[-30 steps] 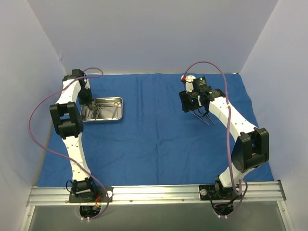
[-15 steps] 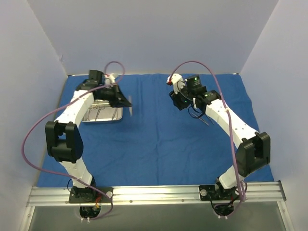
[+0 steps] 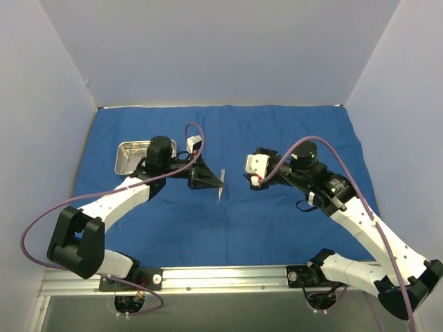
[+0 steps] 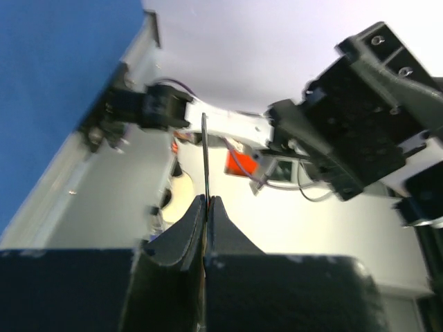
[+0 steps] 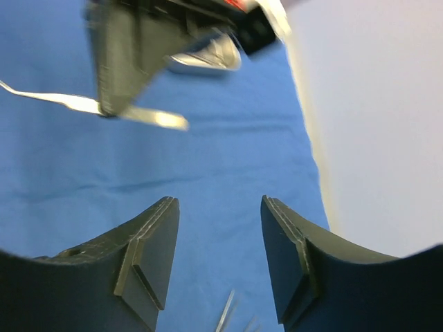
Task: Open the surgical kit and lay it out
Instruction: Place the medical item in the surgical kit.
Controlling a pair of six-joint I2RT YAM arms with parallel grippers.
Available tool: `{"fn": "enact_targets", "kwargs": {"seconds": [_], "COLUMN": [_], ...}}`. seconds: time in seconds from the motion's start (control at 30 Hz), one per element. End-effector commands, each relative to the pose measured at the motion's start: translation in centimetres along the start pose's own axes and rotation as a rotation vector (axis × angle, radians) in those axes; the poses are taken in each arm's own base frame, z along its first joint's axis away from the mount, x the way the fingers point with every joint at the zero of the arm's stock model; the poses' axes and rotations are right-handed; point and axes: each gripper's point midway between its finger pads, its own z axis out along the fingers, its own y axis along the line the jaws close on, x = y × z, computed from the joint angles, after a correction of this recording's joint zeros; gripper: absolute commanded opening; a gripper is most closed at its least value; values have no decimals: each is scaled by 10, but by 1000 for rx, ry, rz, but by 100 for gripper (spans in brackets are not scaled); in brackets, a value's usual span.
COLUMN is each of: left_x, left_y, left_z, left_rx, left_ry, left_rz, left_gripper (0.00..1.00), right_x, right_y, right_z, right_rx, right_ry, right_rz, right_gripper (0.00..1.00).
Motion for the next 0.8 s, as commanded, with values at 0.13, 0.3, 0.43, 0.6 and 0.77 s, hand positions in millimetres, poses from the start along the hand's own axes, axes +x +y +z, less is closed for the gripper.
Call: {"fn": "enact_targets", "kwargs": {"seconds": [0.13,0.3,0.43,0.6,0.77], "left_x": [59,81,89,95,100], "left_y": [-76,-97,-107,-102,-102], "left_z": [-5,-11,-14,-13,-14], "left_rx": [283,322,344,339,339], "left_ry": [120,168,200,218,233], "left_rz": [23,-31,-49,-109,-128], "left_gripper": [2,2,2,2,2], "right_x": [-52,-70,-69,-76,-82], "right_y": [35,47,52,53,50], "right_z": [-10,-28,-36,-38,-34], "right_rx": [-109,-136,-130,-118,-119], "right_ry": [-139,-174,-176,-199,-200], "right_rz": [-172,-248,-274,-298,-332], "right_gripper": [52,52,50,47,47]}}
